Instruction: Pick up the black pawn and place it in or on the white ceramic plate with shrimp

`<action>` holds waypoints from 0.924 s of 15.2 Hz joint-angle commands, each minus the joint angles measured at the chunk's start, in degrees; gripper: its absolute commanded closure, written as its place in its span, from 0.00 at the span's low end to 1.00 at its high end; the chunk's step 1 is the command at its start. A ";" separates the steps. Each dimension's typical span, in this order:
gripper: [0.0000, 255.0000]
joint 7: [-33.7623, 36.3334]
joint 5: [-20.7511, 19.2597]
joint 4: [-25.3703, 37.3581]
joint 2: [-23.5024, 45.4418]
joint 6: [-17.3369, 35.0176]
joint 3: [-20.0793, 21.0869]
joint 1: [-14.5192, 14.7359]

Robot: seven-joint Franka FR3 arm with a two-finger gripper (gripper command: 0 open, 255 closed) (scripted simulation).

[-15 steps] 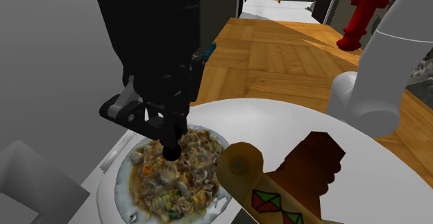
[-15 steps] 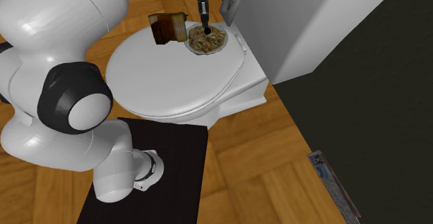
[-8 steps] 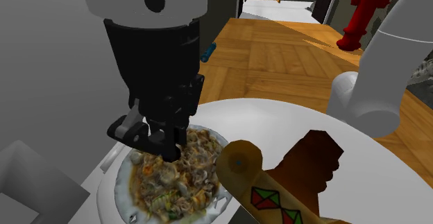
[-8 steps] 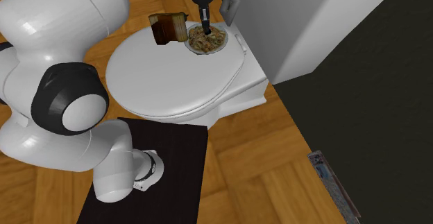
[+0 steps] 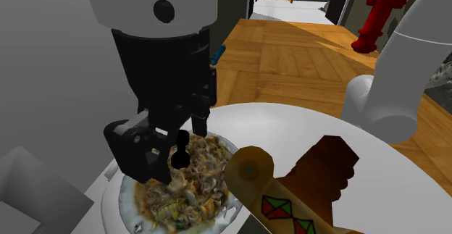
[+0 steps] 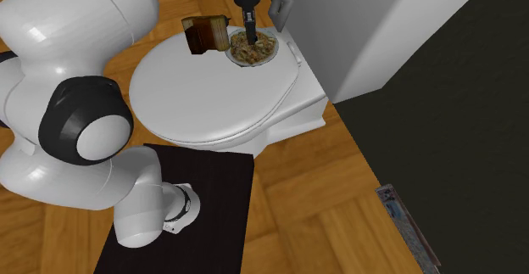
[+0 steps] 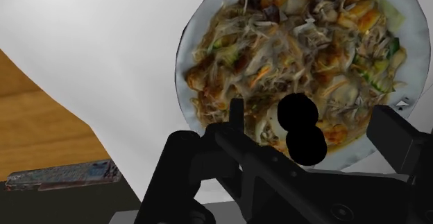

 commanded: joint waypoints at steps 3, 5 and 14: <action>0.00 0.07 -0.11 0.03 0.20 0.05 0.05 0.03; 0.00 0.54 -0.75 4.75 1.13 -3.97 0.29 0.18; 0.00 1.16 -1.63 9.42 2.43 -7.70 0.63 0.50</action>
